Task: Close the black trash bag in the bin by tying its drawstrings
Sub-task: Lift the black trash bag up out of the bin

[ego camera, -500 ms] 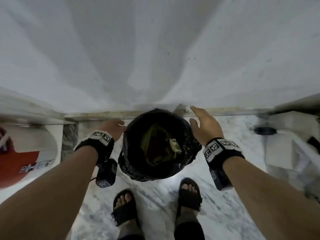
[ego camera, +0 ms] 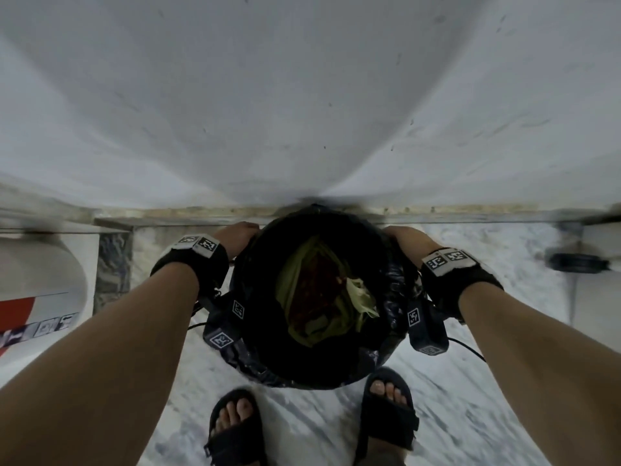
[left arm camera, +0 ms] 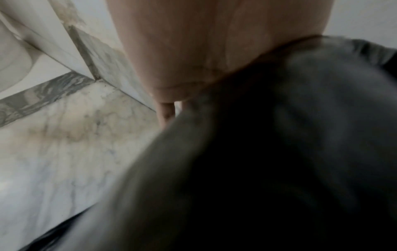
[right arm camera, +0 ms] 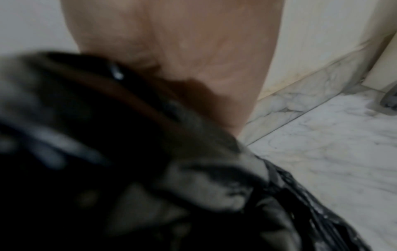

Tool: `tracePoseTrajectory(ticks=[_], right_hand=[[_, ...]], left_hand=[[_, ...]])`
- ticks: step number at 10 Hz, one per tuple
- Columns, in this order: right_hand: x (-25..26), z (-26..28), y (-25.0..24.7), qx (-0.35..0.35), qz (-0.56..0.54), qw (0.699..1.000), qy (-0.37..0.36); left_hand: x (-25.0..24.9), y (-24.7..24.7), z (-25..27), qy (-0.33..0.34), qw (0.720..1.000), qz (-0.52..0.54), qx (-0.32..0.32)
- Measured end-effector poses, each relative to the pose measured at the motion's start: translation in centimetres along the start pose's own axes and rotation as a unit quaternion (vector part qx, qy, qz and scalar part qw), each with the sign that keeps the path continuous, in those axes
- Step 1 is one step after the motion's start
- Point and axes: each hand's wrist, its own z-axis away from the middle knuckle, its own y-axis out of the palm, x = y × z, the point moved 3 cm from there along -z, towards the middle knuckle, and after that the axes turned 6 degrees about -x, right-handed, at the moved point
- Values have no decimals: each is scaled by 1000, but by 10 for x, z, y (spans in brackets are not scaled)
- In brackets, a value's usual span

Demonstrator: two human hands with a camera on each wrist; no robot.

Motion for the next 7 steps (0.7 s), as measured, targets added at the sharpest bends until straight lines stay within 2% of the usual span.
tracePoseTrajectory(ticks=[1,2,3,4,5,6,7], right_hand=[[4,0,0,10,13,1000,-16],[5,1,-8,-11,-88,996,30],[5,7,-21,-116,-218,967,64],[20,19,-40,-204,-279,938,7],[33,36,-55,-238,-299,923,-38],[40,56,-61,-231,-246,940,-59],[43,80,-59,-173,-164,970,-41]], left_hand=[[1,-5,-1,8,997,-73,3],[3,-13,-1,48,996,-69,-10],[-6,-23,4,96,993,16,-68],[-20,-36,16,134,979,97,-116],[-28,-42,40,163,973,113,-118],[-20,-45,62,156,982,53,-92],[-5,-50,87,160,981,-96,-52]])
